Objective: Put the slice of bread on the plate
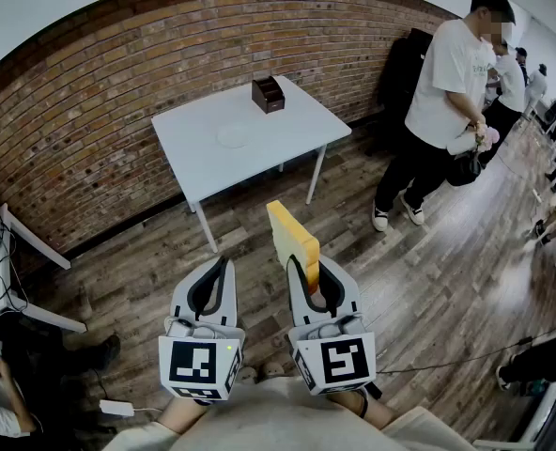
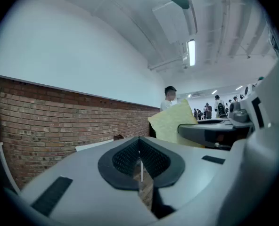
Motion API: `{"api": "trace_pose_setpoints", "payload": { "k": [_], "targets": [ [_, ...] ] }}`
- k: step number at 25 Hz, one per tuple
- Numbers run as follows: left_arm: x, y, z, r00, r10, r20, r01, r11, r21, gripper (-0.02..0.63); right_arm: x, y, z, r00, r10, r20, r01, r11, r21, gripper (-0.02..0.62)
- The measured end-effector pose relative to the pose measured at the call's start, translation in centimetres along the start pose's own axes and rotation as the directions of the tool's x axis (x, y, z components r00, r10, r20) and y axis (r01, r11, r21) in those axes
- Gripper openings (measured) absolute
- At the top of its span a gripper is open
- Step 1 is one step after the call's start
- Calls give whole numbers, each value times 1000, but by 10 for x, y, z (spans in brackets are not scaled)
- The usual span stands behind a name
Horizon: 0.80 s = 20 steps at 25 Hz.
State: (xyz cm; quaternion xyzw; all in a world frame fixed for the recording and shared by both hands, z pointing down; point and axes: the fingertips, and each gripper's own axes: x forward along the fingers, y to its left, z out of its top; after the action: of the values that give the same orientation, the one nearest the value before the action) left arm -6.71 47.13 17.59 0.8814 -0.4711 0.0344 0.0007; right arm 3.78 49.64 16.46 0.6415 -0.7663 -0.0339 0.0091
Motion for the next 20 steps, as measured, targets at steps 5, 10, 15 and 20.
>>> {"api": "trace_pose_setpoints", "payload": {
  "k": [5,10,15,20],
  "targets": [
    [1,-6,1,1000,7,0,-7,1000,0,9,-3,-3,-1,1000,9,0,-9,1000,0,89],
    [0,-10,2,1000,13,4,-13,1000,4,10,-7,-5,0,1000,17,6,-17,1000,-6,89],
    [1,-14,3,1000,21,14,-21,1000,1,10,-9,-13,-3,999,32,7,-32,999,27,91],
    [6,-12,5,998,52,25,-52,999,1,9,-10,-27,-3,999,32,18,-32,999,24,91]
  ]
}}
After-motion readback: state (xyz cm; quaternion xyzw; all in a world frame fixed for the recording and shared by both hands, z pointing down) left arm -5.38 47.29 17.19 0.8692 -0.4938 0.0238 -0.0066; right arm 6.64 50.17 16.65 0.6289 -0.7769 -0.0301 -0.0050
